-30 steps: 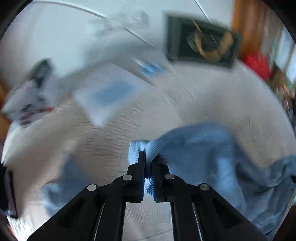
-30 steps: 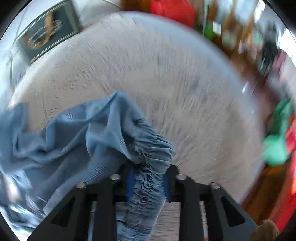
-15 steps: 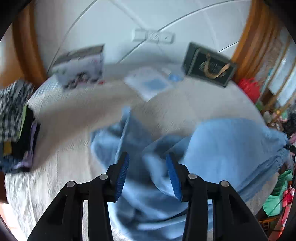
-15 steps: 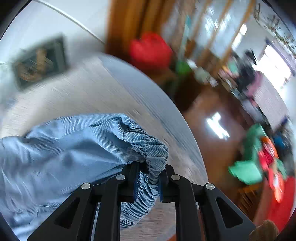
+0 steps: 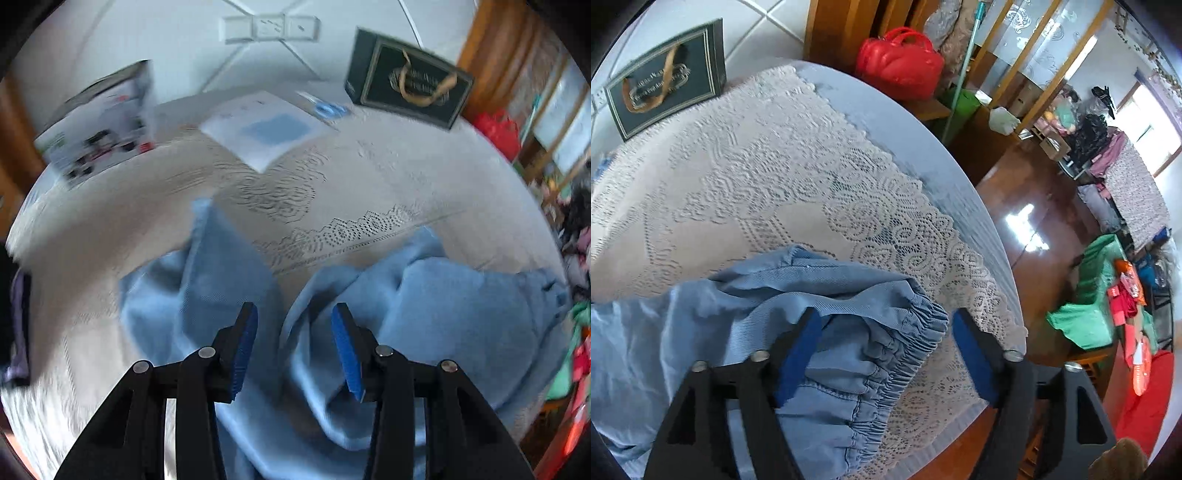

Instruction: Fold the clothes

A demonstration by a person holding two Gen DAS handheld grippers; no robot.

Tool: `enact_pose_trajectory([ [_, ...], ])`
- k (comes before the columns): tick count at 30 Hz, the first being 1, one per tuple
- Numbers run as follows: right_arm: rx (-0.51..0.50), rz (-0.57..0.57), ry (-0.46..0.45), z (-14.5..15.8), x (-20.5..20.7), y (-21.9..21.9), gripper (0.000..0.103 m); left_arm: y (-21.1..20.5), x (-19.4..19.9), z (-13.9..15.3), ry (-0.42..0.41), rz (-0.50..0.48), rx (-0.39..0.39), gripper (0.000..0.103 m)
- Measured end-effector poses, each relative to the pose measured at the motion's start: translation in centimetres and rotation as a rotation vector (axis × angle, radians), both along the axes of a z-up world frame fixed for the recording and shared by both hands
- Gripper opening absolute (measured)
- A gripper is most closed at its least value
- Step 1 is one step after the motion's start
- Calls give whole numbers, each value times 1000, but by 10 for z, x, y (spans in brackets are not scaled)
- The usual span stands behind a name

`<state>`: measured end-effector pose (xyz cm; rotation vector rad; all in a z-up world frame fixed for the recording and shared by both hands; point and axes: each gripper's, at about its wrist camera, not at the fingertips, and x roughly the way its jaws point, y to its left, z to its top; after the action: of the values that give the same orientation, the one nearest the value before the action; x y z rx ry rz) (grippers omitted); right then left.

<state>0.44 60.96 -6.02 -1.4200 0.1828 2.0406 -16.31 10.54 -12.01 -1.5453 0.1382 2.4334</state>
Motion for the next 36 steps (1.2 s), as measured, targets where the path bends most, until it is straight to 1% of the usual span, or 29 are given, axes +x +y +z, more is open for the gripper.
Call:
enact_pose_trajectory([
  [3, -33, -20, 4, -5, 3, 12, 79, 16, -22, -23, -18, -28, -62, 43],
  [4, -48, -30, 5, -8, 5, 16, 82, 19, -28, -31, -32, -36, -74, 43],
  [5, -63, -39, 6, -11, 7, 21, 84, 21, -31, -37, -52, -42, -75, 43],
  [9, -125, -74, 18, -24, 11, 36, 86, 31, -31, -56, -122, -99, -49, 43],
  [11, -164, -95, 30, -35, 10, 43, 91, 38, -27, -64, -135, -131, -56, 42],
  [12, -181, -107, 37, -40, 8, 47, 92, 43, -24, -63, -117, -144, -71, 32],
  [13, -192, -117, 40, -45, 7, 49, 92, 46, -22, -61, -110, -149, -76, 19],
  [14, -197, -126, 38, -50, 5, 51, 93, 46, -21, -59, -107, -136, -81, 3],
  [15, -199, -136, 34, -56, 2, 53, 95, 45, -22, -56, -88, -111, -94, 3],
  [16, -202, -146, 30, -62, 0, 55, 99, 42, -22, -52, -63, -87, -97, 3],
  [18, -185, -150, -2, -73, -6, 57, 99, 31, -25, -41, -7, -18, -106, 2],
  [19, -182, -132, -24, -78, -9, 55, 83, 21, -26, -32, 26, 27, -107, 2],
  [20, -181, -107, -48, -81, -13, 52, 56, 11, -27, -23, 61, 65, -111, 2],
  [21, -160, -87, -49, -77, -16, 46, 48, 2, -27, -13, 96, 98, -120, 2],
  [22, -129, -69, -39, -68, -18, 40, 26, -9, -25, -1, 129, 131, -121, 2],
  [23, -99, -52, -29, -59, -20, 34, 21, -20, -23, 12, 159, 163, -109, 2],
  [24, -68, -35, -19, -50, -21, 28, 18, -32, -21, 25, 189, 195, -98, 2],
  [26, -7, 2, 69, -12, -26, 16, 16, -54, -15, 50, 250, 256, -62, 2],
  [28, 47, 34, 168, 26, -34, 7, 15, -78, -5, 82, 337, 328, -26, 2],
  [30, 103, 63, 254, 61, -45, 0, 15, -98, 0, 105, 418, 394, 2, 2],
  [32, 149, 81, 297, 79, -66, -1, 16, -111, 0, 119, 478, 437, 21, 4],
  [33, 171, 90, 317, 87, -77, -2, 17, -115, -7, 120, 474, 440, 27, 5],
  [34, 167, 92, 327, 89, -93, 1, 25, -120, -16, 117, 446, 436, 31, 6],
  [35, 157, 88, 325, 86, -105, 3, 49, -125, -25, 112, 410, 428, 37, 17],
  [36, 141, 86, 304, 80, -116, 5, 60, -129, -34, 104, 353, 420, 40, 27],
])
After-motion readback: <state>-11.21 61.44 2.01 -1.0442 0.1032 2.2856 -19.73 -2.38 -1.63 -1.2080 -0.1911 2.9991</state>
